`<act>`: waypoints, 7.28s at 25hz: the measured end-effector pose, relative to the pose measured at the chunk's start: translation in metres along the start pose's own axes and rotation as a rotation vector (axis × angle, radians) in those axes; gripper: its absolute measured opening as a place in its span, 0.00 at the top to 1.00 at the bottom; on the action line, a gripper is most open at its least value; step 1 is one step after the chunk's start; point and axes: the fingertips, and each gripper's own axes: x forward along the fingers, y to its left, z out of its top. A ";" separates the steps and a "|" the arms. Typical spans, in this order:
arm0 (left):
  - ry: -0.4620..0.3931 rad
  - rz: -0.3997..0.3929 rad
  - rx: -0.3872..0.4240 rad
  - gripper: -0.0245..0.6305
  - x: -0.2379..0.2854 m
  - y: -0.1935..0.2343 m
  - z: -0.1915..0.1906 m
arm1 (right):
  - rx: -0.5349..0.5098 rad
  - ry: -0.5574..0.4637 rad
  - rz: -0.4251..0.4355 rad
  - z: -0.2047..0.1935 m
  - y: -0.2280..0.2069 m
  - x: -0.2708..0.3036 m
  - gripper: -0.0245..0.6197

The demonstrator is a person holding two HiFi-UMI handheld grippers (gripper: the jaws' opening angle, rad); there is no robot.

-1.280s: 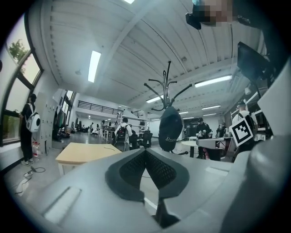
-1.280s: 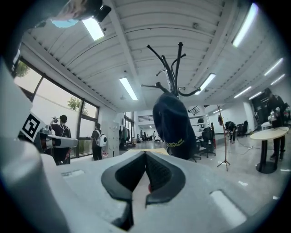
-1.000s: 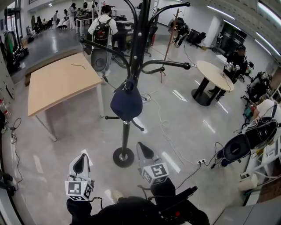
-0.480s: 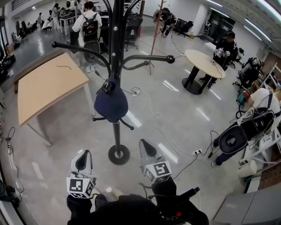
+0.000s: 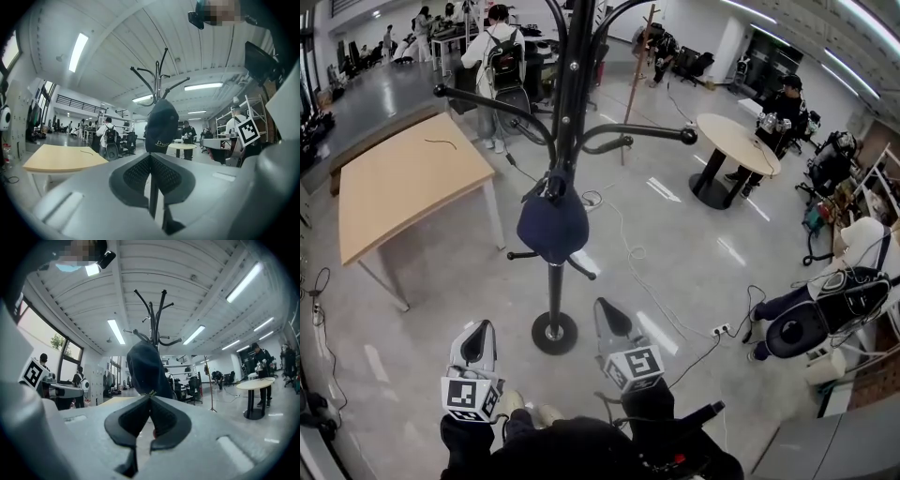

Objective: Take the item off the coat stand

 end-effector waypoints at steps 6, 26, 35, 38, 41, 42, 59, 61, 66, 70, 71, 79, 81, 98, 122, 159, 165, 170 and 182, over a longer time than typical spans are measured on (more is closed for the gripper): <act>0.003 0.017 -0.003 0.96 -0.004 0.008 -0.002 | -0.028 -0.030 0.047 0.018 0.013 0.020 0.96; 0.007 0.076 -0.011 0.96 -0.016 0.022 -0.007 | -0.019 -0.090 0.148 0.054 0.031 0.068 0.52; 0.011 0.087 -0.013 0.96 -0.021 0.027 -0.012 | -0.015 -0.069 0.122 0.051 0.024 0.088 0.36; 0.014 0.097 -0.013 0.96 -0.024 0.031 -0.012 | -0.008 -0.071 0.114 0.053 0.021 0.095 0.32; 0.013 0.101 -0.012 0.96 -0.026 0.034 -0.012 | -0.006 -0.073 0.100 0.055 0.018 0.101 0.28; 0.013 0.101 -0.013 0.96 -0.027 0.035 -0.011 | -0.003 -0.074 0.099 0.055 0.017 0.103 0.27; 0.009 0.110 -0.019 0.96 -0.037 0.045 -0.013 | -0.008 -0.046 0.103 0.057 0.025 0.120 0.19; 0.008 0.113 -0.022 0.96 -0.037 0.045 -0.014 | -0.005 -0.045 0.104 0.057 0.024 0.119 0.19; 0.007 0.123 -0.024 0.96 -0.036 0.049 -0.016 | -0.009 -0.045 0.099 0.057 0.022 0.122 0.23; 0.006 0.129 -0.024 0.96 -0.037 0.049 -0.014 | -0.020 -0.034 0.095 0.059 0.020 0.121 0.30; 0.006 0.130 -0.024 0.96 -0.037 0.049 -0.013 | -0.024 -0.031 0.094 0.059 0.019 0.121 0.32; 0.004 0.134 -0.023 0.96 -0.036 0.051 -0.010 | -0.026 -0.019 0.083 0.062 0.016 0.122 0.47; 0.003 0.136 -0.022 0.96 -0.036 0.051 -0.009 | -0.028 -0.021 0.073 0.063 0.013 0.120 0.51; -0.016 0.145 -0.013 0.96 -0.041 0.042 -0.007 | -0.041 -0.018 0.046 0.068 0.003 0.102 0.85; -0.030 0.140 -0.015 0.96 -0.044 0.031 0.000 | -0.036 -0.101 0.117 0.106 0.017 0.070 0.91; -0.049 0.102 -0.001 0.96 -0.040 0.021 0.003 | -0.070 -0.216 0.135 0.131 0.024 0.001 0.91; -0.058 0.096 0.013 0.96 -0.043 0.018 0.015 | -0.064 -0.210 0.130 0.126 0.025 -0.013 0.91; -0.058 0.094 0.014 0.96 -0.044 0.016 0.018 | -0.043 -0.205 0.123 0.118 0.027 -0.023 0.91; -0.048 0.107 0.011 0.96 -0.047 0.019 0.015 | -0.002 -0.193 0.129 0.089 0.034 -0.032 0.91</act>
